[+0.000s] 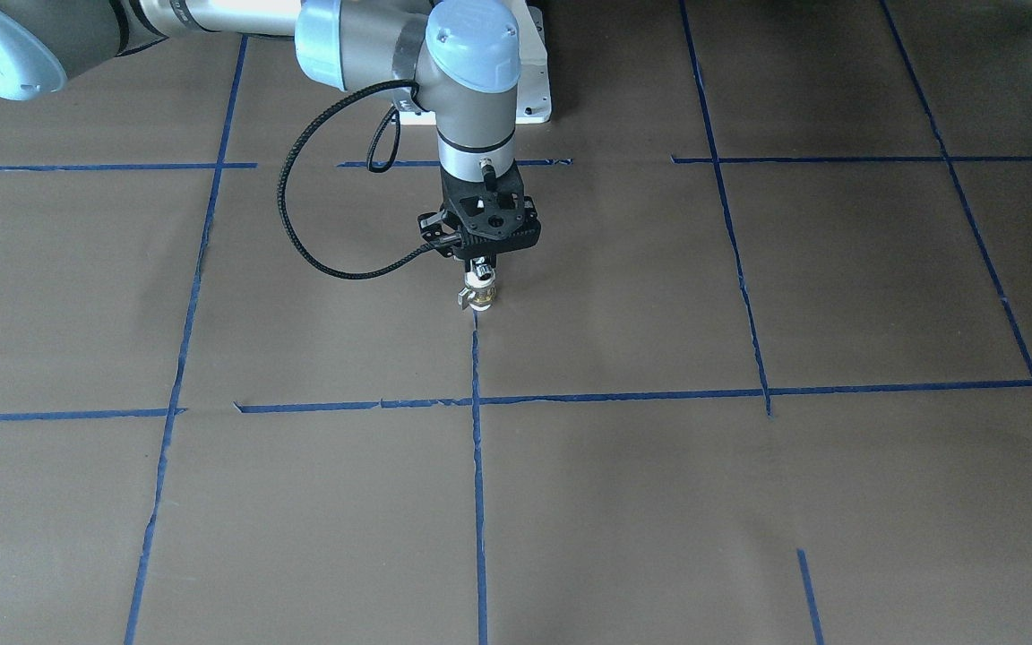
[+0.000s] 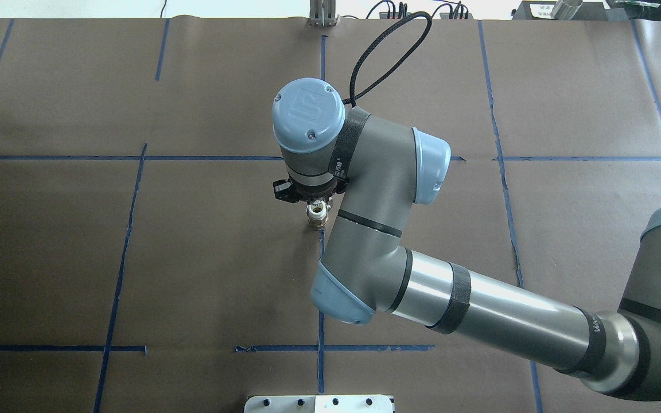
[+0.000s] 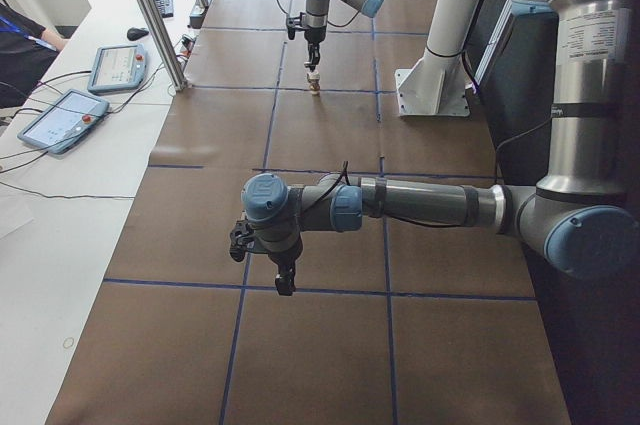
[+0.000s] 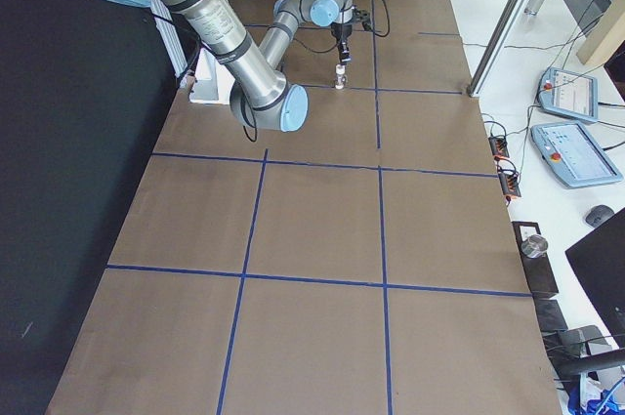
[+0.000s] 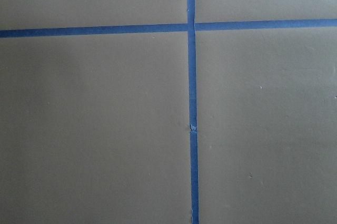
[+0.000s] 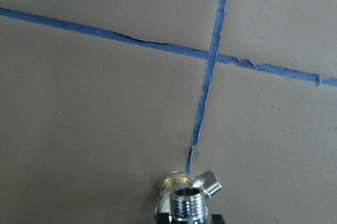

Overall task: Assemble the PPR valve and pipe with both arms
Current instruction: 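Lower the chrome valve onto the white pipe piece's top with the right gripper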

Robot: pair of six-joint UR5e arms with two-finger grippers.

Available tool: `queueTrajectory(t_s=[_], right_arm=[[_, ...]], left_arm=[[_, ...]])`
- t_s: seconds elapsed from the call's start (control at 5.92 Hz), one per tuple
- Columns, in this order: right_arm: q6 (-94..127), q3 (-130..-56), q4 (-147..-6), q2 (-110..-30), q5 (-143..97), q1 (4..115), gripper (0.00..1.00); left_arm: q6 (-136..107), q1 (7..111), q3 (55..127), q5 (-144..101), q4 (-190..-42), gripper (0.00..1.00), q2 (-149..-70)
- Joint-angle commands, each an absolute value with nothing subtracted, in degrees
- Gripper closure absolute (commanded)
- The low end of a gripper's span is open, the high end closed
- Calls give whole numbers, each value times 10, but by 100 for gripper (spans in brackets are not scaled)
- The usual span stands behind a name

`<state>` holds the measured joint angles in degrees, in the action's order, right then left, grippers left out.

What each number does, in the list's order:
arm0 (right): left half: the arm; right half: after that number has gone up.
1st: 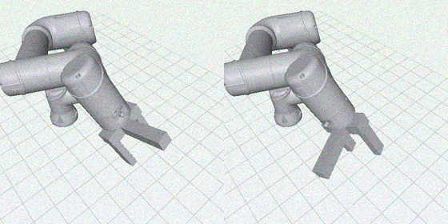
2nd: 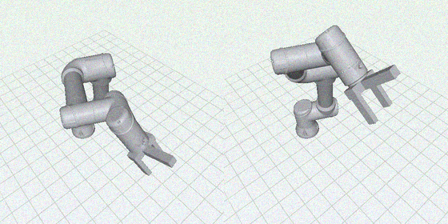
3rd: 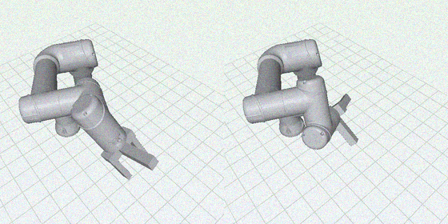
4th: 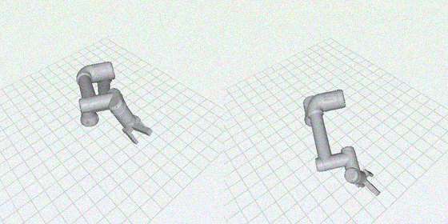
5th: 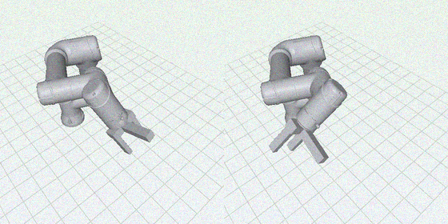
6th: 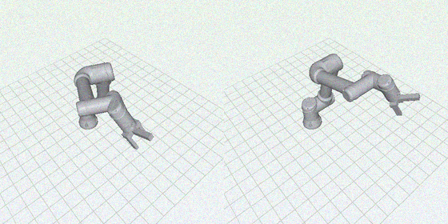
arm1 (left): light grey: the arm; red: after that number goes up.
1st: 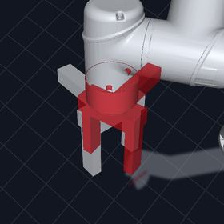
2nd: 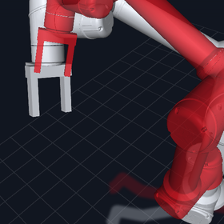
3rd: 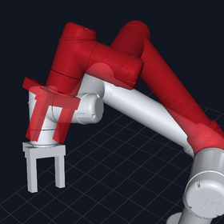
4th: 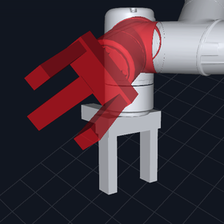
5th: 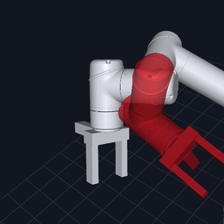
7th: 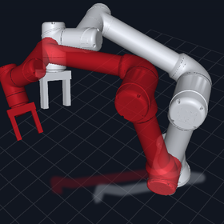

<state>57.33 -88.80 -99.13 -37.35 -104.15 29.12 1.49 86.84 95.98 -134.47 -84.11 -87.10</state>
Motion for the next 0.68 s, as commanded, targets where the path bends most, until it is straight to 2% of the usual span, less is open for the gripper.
queueTrajectory(t_s=[0.0,0.51], right_arm=[[574,-889,-992,-374,-1042,287,100],[574,-889,-1000,-379,-1042,285,100]], left_arm=[[15,868,960,-1345,-841,0,-871],[15,868,961,-1345,-841,0,-871]])
